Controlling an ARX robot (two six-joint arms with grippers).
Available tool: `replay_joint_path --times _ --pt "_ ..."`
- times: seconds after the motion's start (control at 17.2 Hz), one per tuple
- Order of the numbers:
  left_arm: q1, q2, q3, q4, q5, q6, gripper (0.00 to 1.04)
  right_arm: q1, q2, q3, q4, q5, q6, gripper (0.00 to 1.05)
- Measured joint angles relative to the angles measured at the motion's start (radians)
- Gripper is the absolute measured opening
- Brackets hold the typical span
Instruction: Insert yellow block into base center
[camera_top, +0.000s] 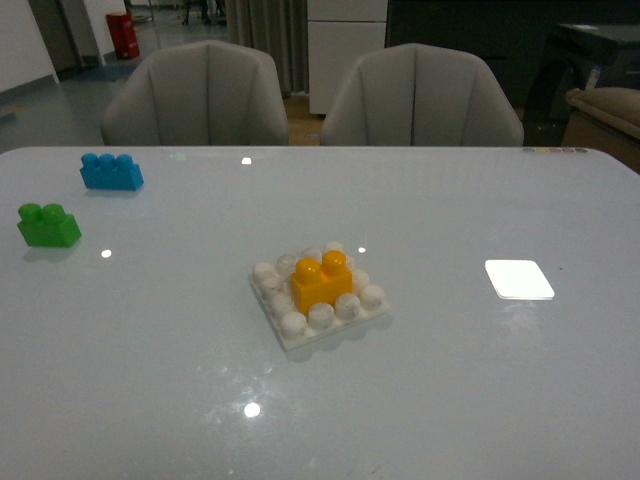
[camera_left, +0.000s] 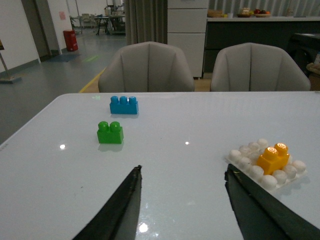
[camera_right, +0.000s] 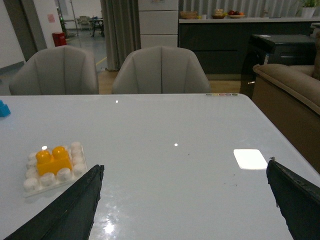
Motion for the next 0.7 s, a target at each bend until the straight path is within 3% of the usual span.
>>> replay_joint_path --times 0.23,0.35,0.41,0.7 --pt "0.0 0.0 0.0 0.0 0.0 0.0 0.67 0.0 0.0 0.0 0.0 0.0 0.0 0.98" --pt "0.0 0.0 0.0 0.0 0.0 0.0 0.92 0.0 0.0 0.0 0.0 0.0 0.0 0.98" --pt "0.0 0.0 0.0 0.0 0.0 0.001 1.0 0.0 0.0 0.0 0.0 0.0 0.0 0.98" --pt "0.0 0.0 0.0 0.0 0.0 0.001 0.98 0.0 0.0 0.0 0.0 0.0 0.0 0.98"
